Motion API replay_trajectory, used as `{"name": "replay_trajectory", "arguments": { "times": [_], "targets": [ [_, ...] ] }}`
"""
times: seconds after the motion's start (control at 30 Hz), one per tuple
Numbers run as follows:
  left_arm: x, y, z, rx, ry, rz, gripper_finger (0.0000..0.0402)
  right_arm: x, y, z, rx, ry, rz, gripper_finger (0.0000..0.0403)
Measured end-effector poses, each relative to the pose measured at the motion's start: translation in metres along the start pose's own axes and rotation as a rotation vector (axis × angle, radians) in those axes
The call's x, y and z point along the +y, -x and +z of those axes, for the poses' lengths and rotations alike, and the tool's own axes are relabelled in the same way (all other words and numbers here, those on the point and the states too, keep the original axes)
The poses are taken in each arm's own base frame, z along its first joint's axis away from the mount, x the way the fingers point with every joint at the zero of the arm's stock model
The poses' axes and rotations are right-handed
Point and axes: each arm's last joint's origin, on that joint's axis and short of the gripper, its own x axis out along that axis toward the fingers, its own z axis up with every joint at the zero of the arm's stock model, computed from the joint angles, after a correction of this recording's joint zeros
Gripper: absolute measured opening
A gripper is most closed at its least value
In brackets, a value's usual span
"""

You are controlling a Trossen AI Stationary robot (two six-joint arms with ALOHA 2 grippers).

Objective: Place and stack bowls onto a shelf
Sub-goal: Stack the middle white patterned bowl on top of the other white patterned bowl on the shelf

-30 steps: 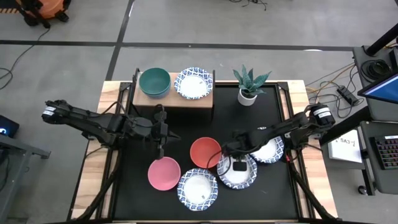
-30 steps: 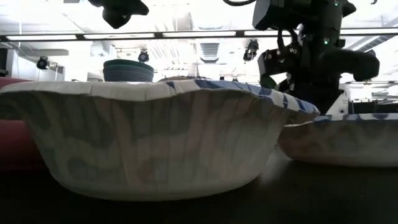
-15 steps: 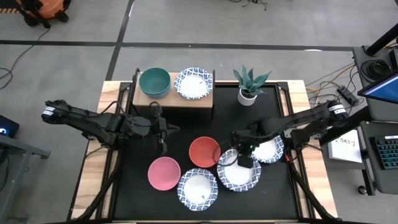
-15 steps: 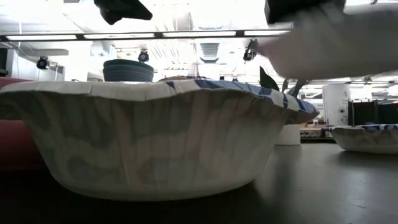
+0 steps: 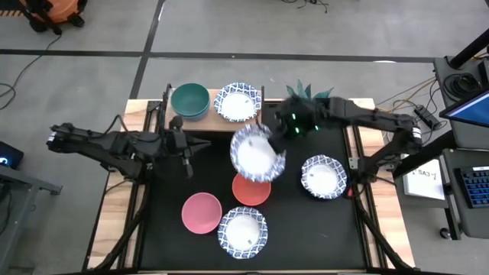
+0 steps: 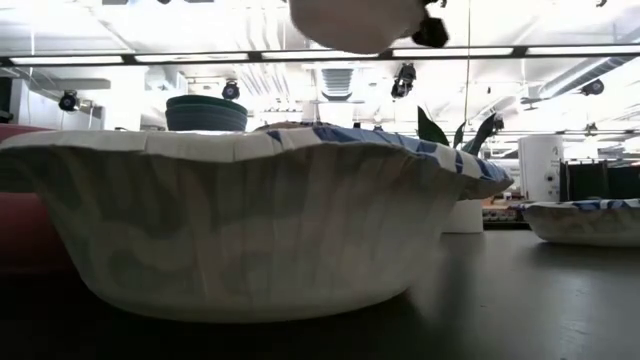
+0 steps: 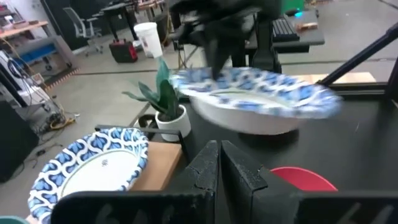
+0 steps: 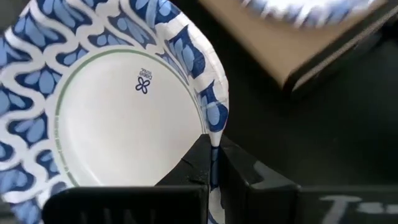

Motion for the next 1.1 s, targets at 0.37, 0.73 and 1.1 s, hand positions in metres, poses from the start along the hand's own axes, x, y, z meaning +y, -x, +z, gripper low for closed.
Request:
{"name": "replay_trajectory", "arguments": {
  "times": [0.37, 0.73, 1.1],
  "targets": [
    [0.008, 0.014, -0.005, -0.014, 0.005, 0.000, 0.0000, -0.058, -0.021, 0.077, -0.108, -0.094, -0.131, 0.0009],
    [0.007, 0.013, -0.007, -0.002, 0.000, 0.000, 0.0000, -0.091, -0.055, 0.119, -0.122, -0.085, -0.191, 0.0009],
    [0.007, 0.012, -0.008, 0.005, -0.003, -0.001, 0.0000, -0.105, -0.064, 0.129, -0.135, -0.058, -0.216, 0.0027]
  ]
}}
